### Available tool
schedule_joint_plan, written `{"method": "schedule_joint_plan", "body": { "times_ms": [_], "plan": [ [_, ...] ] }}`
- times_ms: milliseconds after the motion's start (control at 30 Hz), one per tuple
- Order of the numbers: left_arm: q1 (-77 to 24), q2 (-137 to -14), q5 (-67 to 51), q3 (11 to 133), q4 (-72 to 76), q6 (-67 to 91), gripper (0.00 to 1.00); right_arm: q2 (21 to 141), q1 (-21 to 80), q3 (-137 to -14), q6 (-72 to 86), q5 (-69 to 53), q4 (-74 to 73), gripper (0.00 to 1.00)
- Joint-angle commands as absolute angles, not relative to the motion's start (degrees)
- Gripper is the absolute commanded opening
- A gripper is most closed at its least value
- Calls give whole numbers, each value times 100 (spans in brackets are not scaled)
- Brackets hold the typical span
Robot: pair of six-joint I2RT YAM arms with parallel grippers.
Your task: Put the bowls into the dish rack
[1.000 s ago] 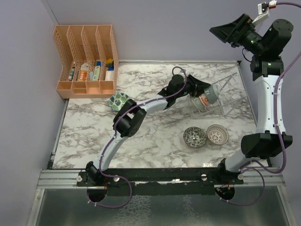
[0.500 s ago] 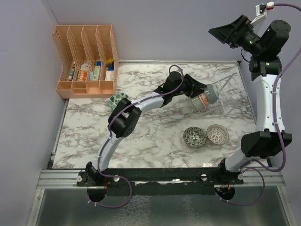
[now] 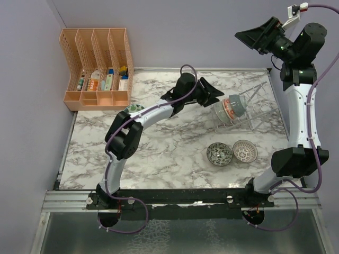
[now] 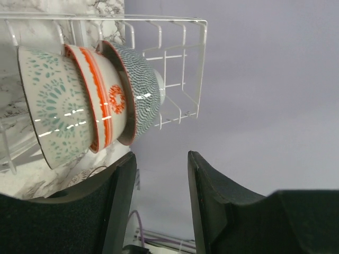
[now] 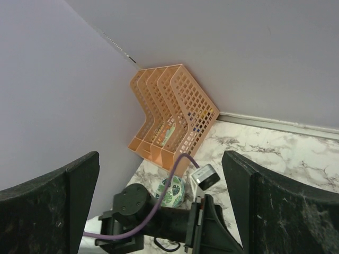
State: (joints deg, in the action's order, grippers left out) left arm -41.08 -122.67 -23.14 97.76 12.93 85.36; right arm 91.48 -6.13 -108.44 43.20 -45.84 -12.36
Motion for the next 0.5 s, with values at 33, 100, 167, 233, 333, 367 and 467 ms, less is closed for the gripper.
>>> {"method": "schedule_joint_plan", "body": {
  "times_ms": [33, 100, 167, 233, 333, 367, 467],
  "plan": [
    [-4093, -11366, -2564, 9926, 213, 6945, 51, 8997, -659, -10859, 4302, -4656, -1161, 100],
    [-4111, -11192, -2812, 10148, -347, 6116, 53, 9003, -659, -10953, 4229, -4607, -1273, 100],
    [-4136, -11040, -3109, 10284, -869, 5256, 53, 9008, -659, -11045, 4111, -4499, -1426, 100],
    [-4254, -10978, -3197, 10599, -2056, 4097, 60, 9005, -659, -11127, 3996, -4378, -1559, 100],
    [-4718, -10842, -2998, 10726, -3327, 2560, 65, 8973, -659, -11141, 3947, -4281, -1655, 100],
    [-4896, -10773, -2849, 10610, -3543, 2155, 65, 8960, -659, -11124, 3946, -4273, -1660, 100],
    [-5518, -10545, -2235, 10070, -3707, 1414, 65, 8915, -659, -11093, 3893, -4252, -1723, 100]
  ]
}}
